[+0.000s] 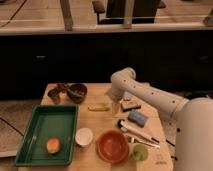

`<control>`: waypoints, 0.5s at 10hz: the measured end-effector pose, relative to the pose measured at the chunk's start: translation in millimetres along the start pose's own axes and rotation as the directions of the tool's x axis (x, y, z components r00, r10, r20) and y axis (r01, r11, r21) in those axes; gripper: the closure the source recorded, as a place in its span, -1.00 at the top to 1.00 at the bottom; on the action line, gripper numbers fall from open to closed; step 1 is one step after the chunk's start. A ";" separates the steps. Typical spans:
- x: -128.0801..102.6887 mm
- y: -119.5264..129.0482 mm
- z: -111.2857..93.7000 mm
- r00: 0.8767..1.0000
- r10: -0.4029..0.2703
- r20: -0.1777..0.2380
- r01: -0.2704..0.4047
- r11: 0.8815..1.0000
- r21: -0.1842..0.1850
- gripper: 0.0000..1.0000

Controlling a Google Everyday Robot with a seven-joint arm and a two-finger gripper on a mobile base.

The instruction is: Place banana in table surface

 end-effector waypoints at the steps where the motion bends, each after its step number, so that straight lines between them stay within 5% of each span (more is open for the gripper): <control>1: 0.1 -0.1 0.7 1.000 -0.002 0.001 0.002 1.000 -0.004 0.60; 5: 3.2 0.2 1.1 1.000 -0.001 0.001 0.001 1.000 -0.010 0.60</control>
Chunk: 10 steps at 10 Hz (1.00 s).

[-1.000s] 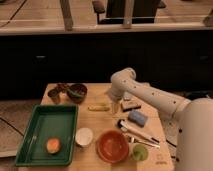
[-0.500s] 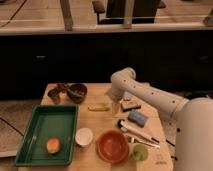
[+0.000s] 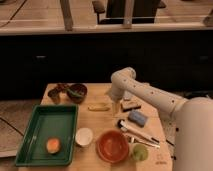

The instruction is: Place banana in table surface

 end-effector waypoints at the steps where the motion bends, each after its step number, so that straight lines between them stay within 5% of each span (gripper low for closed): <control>1: 0.1 0.2 0.8 1.000 0.000 0.000 0.000 1.000 -0.002 0.60; 10: -5.2 -6.4 8.1 1.000 -0.021 0.022 0.021 1.000 -0.009 0.60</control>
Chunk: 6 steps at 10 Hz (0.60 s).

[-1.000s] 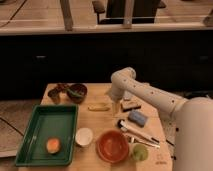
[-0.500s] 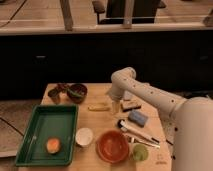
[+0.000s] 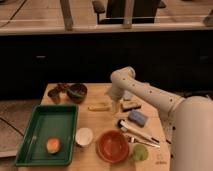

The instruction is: Place banana in table surface

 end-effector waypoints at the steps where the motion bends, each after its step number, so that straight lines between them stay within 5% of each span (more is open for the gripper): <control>1: -9.3 -4.8 4.8 1.000 -0.013 0.011 0.013 1.000 0.003 0.60; 6: -22.5 -9.2 22.1 0.998 -0.035 0.048 0.036 0.999 -0.003 0.60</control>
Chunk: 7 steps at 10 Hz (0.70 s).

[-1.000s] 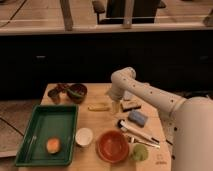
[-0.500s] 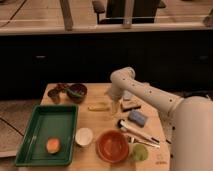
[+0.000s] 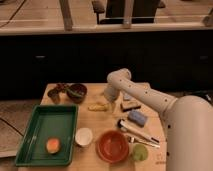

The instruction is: Place banana in table surface

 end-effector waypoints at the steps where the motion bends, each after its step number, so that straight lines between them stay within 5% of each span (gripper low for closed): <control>1: 0.6 0.4 2.1 1.000 0.001 0.003 -0.001 1.000 -0.004 0.60; 5: -3.8 -2.1 14.1 1.000 -0.007 0.018 0.008 1.000 -0.030 0.55; 7: -4.9 -2.6 17.6 1.000 -0.011 0.024 0.012 0.999 -0.040 0.17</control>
